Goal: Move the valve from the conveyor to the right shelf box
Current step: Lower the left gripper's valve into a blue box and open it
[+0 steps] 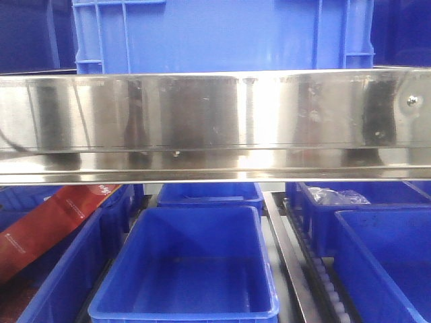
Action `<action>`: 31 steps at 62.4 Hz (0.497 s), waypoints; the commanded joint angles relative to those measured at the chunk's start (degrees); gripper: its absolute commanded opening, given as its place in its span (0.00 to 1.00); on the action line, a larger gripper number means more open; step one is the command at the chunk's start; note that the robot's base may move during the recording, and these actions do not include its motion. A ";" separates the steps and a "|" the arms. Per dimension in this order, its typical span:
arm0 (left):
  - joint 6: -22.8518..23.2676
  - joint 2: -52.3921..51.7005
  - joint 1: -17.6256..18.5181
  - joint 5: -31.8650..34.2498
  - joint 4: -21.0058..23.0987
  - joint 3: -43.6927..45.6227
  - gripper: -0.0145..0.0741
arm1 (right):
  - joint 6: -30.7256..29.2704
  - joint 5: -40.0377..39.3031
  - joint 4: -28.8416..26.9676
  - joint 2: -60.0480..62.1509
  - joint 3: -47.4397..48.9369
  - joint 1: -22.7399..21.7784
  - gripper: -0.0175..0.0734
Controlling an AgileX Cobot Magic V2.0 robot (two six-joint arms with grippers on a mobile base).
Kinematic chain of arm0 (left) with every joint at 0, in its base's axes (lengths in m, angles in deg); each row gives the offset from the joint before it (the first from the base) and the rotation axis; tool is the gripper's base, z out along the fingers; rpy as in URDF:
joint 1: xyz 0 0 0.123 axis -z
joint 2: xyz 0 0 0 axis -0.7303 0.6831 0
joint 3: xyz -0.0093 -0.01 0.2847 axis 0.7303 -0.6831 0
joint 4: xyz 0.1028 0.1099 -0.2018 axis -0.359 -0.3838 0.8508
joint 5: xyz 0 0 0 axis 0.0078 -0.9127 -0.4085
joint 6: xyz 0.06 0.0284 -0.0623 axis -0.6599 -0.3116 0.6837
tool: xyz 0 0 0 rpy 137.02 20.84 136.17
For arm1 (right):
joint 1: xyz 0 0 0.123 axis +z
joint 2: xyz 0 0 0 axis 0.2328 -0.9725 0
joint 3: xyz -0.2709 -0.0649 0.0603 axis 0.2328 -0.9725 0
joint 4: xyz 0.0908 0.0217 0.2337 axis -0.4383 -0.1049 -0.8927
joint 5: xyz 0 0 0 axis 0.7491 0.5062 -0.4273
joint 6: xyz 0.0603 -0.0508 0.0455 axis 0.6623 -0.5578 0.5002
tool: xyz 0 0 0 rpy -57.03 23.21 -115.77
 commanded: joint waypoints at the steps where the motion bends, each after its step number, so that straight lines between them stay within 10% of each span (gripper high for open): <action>1: 0.04 0.63 0.24 2.54 1.12 1.02 0.05 | -0.03 -4.88 -0.04 0.08 1.20 0.12 0.01; 19: 0.04 2.21 0.24 0.92 2.29 1.02 0.46 | -0.03 -5.04 -0.18 -1.48 1.20 0.12 0.52; 31: 0.12 2.21 0.24 0.92 2.29 1.02 0.67 | -0.03 -5.08 -0.18 -1.96 1.20 0.12 0.67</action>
